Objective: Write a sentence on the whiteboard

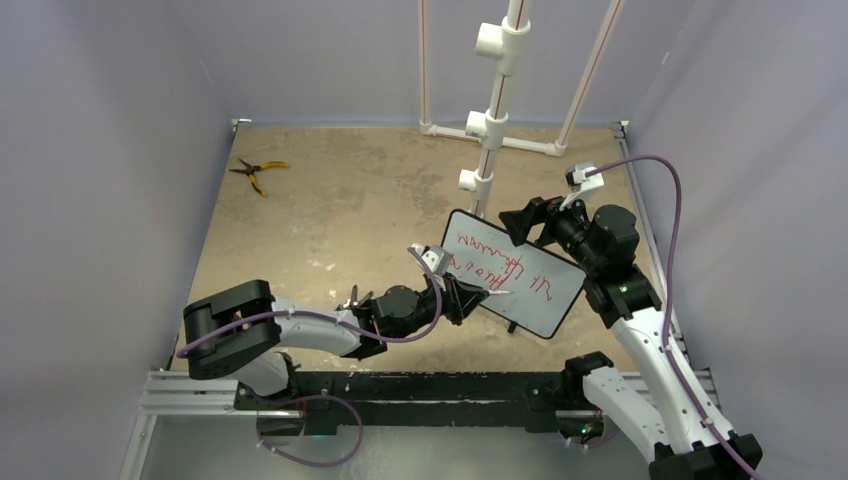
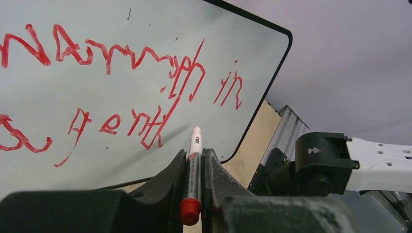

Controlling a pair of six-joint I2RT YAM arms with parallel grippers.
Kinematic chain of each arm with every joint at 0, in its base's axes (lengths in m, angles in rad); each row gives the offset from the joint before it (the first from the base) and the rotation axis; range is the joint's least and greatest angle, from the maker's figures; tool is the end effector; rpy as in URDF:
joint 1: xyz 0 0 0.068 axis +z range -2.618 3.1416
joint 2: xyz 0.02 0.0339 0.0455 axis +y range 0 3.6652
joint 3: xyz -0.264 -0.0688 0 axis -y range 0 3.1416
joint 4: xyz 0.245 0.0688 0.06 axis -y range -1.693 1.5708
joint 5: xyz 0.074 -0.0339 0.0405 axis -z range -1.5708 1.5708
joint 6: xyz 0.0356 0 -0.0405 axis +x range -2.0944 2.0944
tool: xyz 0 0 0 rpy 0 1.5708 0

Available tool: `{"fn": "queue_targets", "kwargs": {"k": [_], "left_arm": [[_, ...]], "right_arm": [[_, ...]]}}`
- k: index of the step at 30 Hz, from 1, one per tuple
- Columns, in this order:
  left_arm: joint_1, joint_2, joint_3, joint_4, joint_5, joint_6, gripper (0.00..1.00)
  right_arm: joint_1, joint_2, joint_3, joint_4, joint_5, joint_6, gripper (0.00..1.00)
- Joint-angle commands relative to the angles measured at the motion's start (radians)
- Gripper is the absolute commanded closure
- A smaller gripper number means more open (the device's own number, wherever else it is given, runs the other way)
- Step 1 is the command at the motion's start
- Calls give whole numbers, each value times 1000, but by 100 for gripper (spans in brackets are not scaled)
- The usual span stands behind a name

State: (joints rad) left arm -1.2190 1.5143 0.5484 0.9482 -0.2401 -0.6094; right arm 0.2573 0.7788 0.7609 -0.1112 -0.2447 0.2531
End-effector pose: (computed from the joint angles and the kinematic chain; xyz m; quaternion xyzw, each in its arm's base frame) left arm 0.1121 -0.2809 0.2078 0.1325 0.7007 -0.4990 0.4924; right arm 0.1775 0.0556 0.3406 -0.0821 0.7455 0.2541 0.6107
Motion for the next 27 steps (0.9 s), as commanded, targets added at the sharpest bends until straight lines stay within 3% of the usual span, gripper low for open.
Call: {"fn": "queue_targets", "kwargs": {"k": [1, 27], "left_arm": [[-5, 7, 35, 13, -20, 1, 100], [-5, 92, 84, 18, -47, 16, 100]], "right_arm": [[5, -6, 2, 23, 12, -11, 5], [5, -7, 2, 19, 12, -11, 5]]}}
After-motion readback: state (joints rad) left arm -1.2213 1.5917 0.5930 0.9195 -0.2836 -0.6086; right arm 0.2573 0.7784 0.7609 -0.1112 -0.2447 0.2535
